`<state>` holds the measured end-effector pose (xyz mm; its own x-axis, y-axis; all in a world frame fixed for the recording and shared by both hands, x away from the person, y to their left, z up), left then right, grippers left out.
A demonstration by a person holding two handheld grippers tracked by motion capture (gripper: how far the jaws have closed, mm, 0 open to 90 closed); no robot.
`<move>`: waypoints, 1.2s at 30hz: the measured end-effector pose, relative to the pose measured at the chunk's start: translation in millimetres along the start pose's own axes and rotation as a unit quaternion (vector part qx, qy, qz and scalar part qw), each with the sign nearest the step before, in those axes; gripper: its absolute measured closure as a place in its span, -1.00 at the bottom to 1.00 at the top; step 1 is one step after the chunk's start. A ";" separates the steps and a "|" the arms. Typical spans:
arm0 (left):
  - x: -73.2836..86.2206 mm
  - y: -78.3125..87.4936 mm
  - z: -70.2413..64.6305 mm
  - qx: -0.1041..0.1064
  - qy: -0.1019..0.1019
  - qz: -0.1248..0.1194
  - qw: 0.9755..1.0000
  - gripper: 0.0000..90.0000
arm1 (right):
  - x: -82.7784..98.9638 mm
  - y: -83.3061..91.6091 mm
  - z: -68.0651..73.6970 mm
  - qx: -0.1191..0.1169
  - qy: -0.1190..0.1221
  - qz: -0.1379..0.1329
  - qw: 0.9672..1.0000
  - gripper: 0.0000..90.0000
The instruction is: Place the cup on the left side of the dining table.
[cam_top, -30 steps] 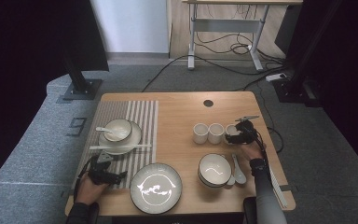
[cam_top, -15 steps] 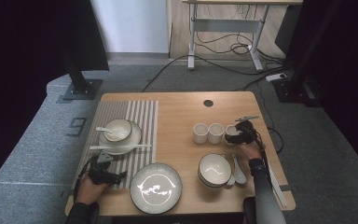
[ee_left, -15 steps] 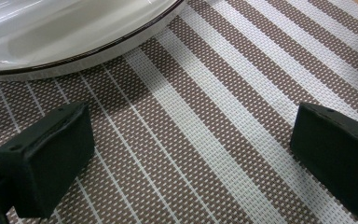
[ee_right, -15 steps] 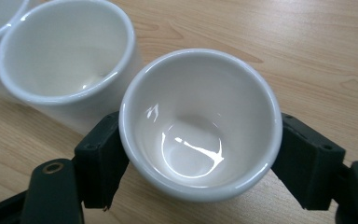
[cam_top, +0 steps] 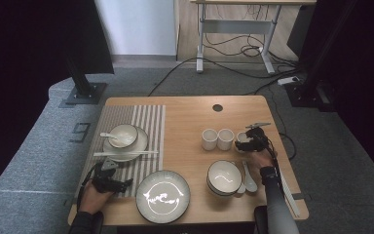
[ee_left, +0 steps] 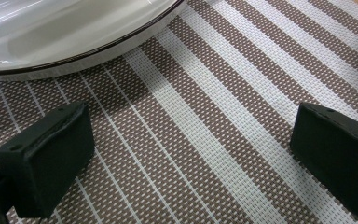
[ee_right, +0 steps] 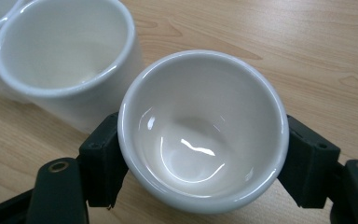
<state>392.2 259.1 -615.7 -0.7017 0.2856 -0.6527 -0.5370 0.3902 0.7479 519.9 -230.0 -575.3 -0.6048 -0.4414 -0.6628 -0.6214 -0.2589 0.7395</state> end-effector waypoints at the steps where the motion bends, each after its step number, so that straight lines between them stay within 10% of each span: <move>1: 0.0 0.0 0.0 0.000 0.000 0.000 1.000 -1.00 | 0.8 1.5 0.0 -0.001 0.003 0.002 1.000 -0.40; 36: -16.5 16.5 2.2 -0.005 0.037 -0.019 0.999 -0.95 | -18.7 71.5 24.9 -0.032 0.051 -0.021 0.998 -0.40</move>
Point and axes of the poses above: each handheld gripper's, and its own axes: y roughly backward along the jaws, x roughly out of its underside, z roughly to its left, the point moved 9 cm from there along -y, roughly forward along the jaws, and after that the axes turned 10 degrees about y, right-handed, at the moved point
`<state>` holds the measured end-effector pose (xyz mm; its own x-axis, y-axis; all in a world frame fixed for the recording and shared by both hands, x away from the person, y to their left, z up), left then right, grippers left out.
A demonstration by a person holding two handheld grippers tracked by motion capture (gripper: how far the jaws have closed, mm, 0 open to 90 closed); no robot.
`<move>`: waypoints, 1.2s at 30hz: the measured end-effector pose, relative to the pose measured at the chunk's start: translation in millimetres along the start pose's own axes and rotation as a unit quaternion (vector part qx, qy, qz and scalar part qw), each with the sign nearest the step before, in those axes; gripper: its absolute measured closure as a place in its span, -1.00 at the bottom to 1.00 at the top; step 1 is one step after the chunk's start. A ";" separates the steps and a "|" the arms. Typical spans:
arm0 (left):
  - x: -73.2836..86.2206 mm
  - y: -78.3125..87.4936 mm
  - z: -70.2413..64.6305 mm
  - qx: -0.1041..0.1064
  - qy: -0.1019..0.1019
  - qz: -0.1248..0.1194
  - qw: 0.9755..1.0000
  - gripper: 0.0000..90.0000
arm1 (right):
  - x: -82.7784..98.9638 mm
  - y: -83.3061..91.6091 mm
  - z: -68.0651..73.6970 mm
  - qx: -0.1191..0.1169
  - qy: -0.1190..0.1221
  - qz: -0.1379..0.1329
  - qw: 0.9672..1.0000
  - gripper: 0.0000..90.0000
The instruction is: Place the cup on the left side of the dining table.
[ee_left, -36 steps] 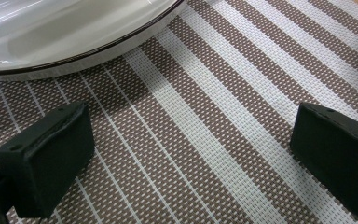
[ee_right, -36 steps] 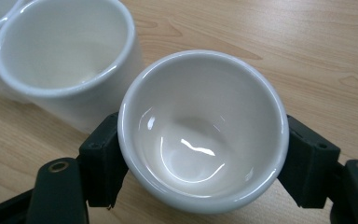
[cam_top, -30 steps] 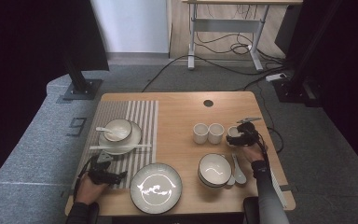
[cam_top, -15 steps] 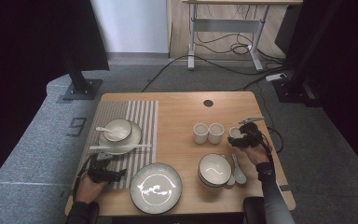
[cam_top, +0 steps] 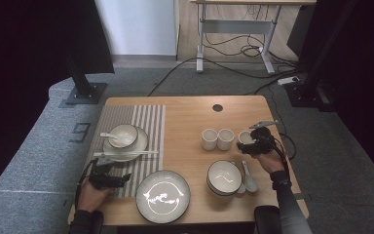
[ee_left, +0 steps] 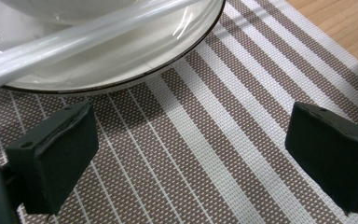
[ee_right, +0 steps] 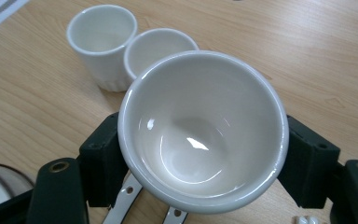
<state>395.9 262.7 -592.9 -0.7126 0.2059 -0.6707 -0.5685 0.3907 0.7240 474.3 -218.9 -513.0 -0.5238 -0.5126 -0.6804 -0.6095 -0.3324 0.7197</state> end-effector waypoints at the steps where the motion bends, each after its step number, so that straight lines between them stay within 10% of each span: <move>1: -0.6 0.4 -0.6 0.000 -0.001 0.000 1.000 -0.95 | -3.1 3.3 3.4 -0.003 0.004 -0.001 1.000 -0.40; 18: -23.0 13.0 -8.0 0.004 0.006 0.011 1.000 -0.87 | -24.5 16.7 28.6 -0.021 0.033 -0.012 0.999 -0.40; 36: -77.3 22.1 -45.7 0.039 -0.031 0.012 0.999 -0.68 | -45.7 17.0 62.8 -0.039 0.068 -0.016 0.997 -0.40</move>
Point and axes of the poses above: each handheld gripper's, and its own axes: y roughly backward along the jaws, x roughly out of its underside, z roughly to its left, the point moved 9 cm from there along -y, roughly forward along the jaws, and after that the axes turned 10 degrees about y, right-handed, at the moved point
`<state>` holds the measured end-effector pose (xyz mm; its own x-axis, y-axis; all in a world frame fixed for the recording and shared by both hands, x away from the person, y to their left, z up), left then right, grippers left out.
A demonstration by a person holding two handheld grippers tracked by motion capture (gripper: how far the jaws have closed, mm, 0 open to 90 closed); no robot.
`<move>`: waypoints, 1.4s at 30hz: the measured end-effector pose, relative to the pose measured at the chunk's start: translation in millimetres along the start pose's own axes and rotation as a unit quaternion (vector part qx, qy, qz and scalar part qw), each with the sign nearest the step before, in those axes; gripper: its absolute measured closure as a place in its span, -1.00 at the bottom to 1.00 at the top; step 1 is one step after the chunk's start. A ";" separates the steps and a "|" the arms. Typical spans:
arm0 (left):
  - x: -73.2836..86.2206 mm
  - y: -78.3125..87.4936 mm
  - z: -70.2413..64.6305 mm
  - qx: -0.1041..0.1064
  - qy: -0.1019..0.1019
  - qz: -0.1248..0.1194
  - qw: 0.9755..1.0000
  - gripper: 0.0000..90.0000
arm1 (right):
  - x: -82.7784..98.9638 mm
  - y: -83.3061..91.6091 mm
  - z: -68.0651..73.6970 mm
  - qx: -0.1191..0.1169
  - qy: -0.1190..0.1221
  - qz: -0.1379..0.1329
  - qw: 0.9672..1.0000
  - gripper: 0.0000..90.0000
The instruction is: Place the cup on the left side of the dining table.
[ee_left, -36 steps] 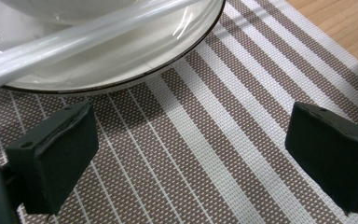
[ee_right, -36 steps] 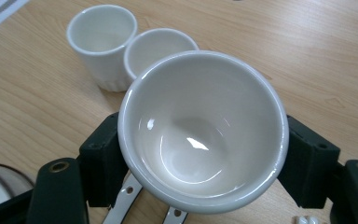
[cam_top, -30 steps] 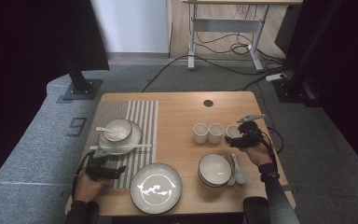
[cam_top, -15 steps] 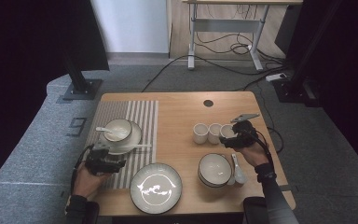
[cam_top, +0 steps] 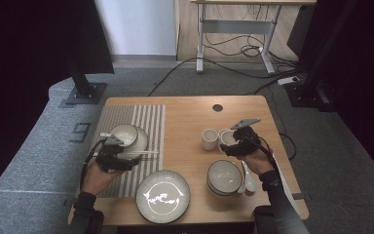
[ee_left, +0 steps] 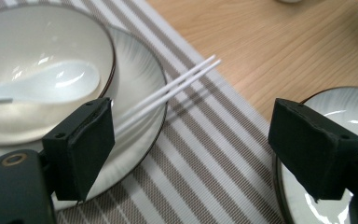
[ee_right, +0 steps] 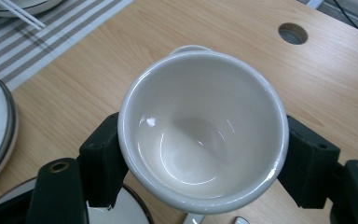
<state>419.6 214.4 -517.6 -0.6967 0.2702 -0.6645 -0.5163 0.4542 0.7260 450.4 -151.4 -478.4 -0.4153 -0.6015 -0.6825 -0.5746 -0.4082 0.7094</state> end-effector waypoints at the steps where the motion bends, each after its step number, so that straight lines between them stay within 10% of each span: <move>1: 0.0 0.0 0.0 0.000 0.000 0.000 1.000 -0.68 | 0.0 0.0 0.0 0.000 0.000 0.000 1.000 -0.40; 42: -92.0 -4.4 -85.5 0.085 -0.070 -0.010 0.994 -0.32 | -41.8 -29.0 77.3 -0.085 0.056 -0.004 0.995 -0.40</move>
Point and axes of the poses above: each handheld gripper's, and its own axes: y roughly backward along the jaws, x roughly out of its underside, z roughly to its left, the point moved 9 cm from there along -y, roughly forward along the jaws, and after that the axes turned 10 degrees about y, right-handed, at the moved point
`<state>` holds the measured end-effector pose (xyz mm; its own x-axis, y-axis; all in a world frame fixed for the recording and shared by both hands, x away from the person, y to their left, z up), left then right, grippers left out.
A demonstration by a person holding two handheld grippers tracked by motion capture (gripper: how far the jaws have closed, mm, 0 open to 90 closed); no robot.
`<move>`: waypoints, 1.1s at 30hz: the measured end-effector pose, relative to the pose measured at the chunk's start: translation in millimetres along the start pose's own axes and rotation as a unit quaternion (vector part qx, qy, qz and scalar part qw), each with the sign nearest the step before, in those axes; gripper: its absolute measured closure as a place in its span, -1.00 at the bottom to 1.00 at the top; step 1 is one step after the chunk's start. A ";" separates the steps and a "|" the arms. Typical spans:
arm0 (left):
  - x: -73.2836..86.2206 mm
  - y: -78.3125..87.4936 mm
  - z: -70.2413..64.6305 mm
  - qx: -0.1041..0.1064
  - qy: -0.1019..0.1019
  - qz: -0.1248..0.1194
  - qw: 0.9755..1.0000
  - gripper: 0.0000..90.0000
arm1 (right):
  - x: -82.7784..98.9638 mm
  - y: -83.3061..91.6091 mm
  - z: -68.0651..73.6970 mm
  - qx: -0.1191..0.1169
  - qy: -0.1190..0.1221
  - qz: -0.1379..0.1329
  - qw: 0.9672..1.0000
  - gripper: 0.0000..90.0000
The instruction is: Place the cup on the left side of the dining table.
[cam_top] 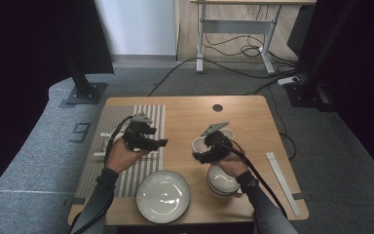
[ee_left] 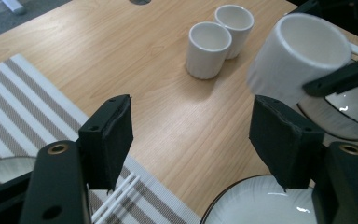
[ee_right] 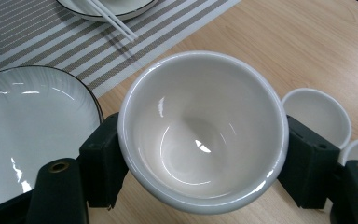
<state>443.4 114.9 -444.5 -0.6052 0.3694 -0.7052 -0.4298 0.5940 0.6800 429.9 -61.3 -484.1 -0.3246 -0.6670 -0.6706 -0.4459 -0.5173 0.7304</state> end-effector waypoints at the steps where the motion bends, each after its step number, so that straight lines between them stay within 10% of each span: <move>1: 0.0 0.0 0.0 0.000 0.000 0.000 1.000 -0.31 | 0.0 0.0 0.0 0.000 0.000 0.000 1.000 -0.40; 18: -16.3 -24.1 -43.1 0.041 -0.033 0.034 0.998 -0.14 | -14.7 -12.8 21.0 -0.017 0.029 0.003 0.999 -0.40; 33: -6.8 -51.2 -48.2 0.017 -0.043 0.077 0.996 0.25 | -20.1 -18.3 31.3 -0.026 0.040 0.005 0.999 -0.40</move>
<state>437.3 47.6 -464.8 -0.6026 0.5168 -0.6081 -0.3117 0.5491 0.7755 418.5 -21.6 -488.0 -0.2598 -0.7117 -0.6527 -0.3988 -0.5365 0.7437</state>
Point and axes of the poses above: each handheld gripper's, and its own axes: y roughly backward along the jaws, x roughly out of its underside, z roughly to its left, the point moved 9 cm from there along -y, roughly forward along the jaws, and after that the axes turned 10 degrees about y, right-handed, at the moved point
